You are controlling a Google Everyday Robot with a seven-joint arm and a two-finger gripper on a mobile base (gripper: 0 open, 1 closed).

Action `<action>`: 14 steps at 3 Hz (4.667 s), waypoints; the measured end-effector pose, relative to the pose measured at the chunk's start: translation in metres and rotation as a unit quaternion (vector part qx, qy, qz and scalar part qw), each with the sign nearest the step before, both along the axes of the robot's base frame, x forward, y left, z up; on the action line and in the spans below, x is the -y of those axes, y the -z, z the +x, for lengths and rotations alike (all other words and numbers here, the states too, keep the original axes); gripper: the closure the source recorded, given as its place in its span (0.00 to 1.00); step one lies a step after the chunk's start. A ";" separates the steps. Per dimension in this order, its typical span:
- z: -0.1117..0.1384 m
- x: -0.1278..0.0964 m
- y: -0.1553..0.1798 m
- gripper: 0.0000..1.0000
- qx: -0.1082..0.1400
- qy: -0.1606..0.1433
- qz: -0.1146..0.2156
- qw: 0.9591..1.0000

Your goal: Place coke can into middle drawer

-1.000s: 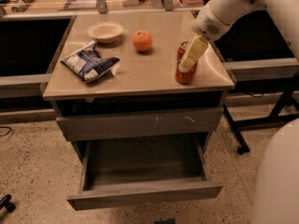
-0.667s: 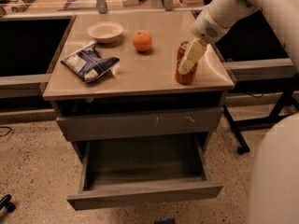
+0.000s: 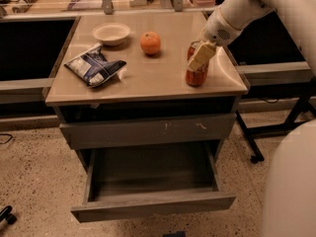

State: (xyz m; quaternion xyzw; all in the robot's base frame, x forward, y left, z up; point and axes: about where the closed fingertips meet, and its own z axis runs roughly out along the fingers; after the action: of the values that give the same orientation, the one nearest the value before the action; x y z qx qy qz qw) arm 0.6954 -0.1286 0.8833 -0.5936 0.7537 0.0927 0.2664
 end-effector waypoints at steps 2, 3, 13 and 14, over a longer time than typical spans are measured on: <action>-0.018 -0.004 -0.006 0.88 0.008 -0.009 0.010 1.000; -0.050 -0.011 -0.023 1.00 0.033 -0.029 0.029 0.999; -0.172 0.001 0.278 1.00 0.007 -0.084 0.067 0.994; -0.161 -0.002 0.322 1.00 0.014 -0.099 0.067 0.993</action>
Offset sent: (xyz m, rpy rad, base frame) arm -0.0649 0.0081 0.0253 0.0641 -0.0676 0.0529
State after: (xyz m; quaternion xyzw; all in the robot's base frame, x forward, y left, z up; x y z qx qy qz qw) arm 0.5342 -0.1264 0.5614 -0.6472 0.6796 0.1603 0.3059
